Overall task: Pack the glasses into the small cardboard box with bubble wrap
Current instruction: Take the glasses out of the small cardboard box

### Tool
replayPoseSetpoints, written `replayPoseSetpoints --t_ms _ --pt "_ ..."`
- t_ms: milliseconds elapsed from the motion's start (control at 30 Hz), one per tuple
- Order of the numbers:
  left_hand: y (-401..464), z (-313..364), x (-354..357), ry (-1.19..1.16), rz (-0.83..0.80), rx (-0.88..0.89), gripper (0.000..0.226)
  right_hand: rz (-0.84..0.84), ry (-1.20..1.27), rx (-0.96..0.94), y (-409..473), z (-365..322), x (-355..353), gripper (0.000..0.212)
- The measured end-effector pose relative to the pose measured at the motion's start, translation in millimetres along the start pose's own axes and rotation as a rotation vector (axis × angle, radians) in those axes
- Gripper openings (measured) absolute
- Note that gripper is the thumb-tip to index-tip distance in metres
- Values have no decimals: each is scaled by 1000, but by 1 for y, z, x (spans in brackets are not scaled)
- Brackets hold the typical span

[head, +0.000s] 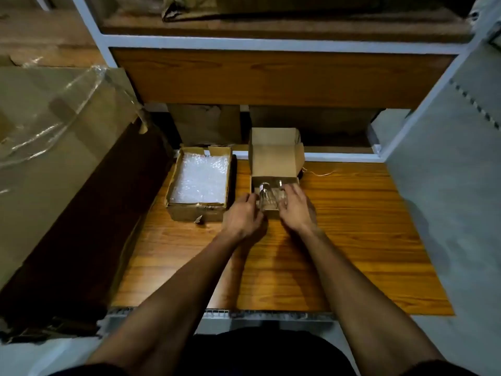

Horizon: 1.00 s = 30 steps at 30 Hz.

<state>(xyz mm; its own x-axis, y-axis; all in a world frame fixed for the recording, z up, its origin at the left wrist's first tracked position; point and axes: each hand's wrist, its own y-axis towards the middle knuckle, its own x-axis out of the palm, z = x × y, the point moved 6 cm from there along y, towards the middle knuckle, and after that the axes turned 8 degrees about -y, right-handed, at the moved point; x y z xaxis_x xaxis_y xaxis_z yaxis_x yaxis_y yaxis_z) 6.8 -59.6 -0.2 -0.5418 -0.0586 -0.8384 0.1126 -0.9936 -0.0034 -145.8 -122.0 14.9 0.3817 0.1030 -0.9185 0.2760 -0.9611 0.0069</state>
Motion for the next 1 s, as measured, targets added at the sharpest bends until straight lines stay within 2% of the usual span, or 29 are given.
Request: replayPoseSetpoints --t_ms 133,267,600,767,867,1000 --pt "30 21 -1 2 -10 -69 40 -75 8 -3 32 0 2 53" --pt "48 29 8 34 -71 -61 46 -160 44 -47 47 0 11 57" --pt "90 34 21 78 -141 -68 51 -225 -80 -127 69 22 37 60" --pt "101 32 34 74 -197 -185 63 -161 -105 -22 78 25 41 64" --pt "105 22 46 40 -245 -283 73 -201 -86 16 80 27 47 70" --pt "107 15 52 -5 -281 -366 73 -216 -63 55 82 28 48 73"
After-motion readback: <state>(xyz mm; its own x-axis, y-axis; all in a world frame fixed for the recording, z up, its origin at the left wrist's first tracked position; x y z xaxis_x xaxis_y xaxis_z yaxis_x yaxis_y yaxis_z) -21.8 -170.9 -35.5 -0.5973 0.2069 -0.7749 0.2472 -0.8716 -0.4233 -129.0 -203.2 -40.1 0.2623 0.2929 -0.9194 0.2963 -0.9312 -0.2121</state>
